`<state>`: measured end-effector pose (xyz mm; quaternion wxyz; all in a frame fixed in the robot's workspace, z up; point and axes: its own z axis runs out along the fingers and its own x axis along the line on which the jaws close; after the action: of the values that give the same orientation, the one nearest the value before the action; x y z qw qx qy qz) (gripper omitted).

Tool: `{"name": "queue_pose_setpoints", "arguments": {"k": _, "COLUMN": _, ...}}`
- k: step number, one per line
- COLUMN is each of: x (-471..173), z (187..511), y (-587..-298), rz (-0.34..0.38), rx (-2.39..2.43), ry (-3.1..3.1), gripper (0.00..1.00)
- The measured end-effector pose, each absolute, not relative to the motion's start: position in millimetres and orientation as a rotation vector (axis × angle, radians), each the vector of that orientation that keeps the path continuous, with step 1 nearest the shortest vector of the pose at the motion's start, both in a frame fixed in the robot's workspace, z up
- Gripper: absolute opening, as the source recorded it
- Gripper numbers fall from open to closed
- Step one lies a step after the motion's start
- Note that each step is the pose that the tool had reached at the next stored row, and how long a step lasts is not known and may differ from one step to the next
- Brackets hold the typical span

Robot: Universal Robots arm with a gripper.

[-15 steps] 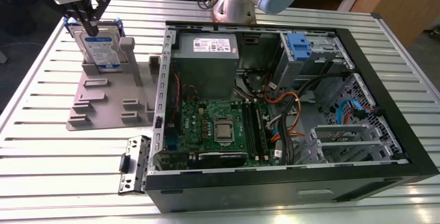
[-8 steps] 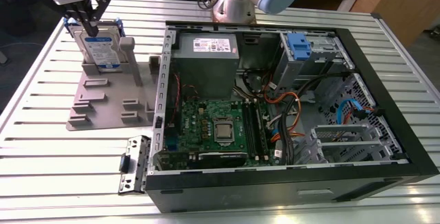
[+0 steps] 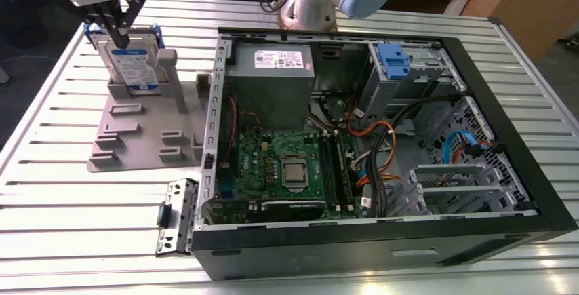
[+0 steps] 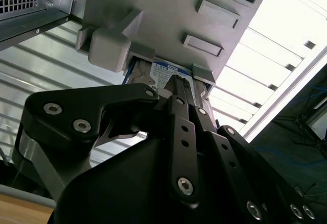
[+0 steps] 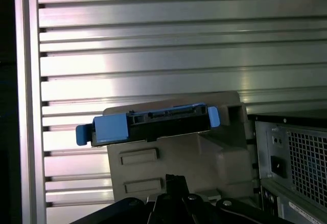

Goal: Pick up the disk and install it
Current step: 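Pick up the disk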

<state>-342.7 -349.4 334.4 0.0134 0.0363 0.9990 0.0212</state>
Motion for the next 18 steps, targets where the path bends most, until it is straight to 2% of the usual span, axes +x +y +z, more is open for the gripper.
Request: {"name": "queue_pose_setpoints", "arguments": {"k": 18, "x": -342.7, "z": 334.4, "y": -349.4, "rz": 0.070, "rx": -0.176, "ry": 3.113, "gripper": 0.10}}
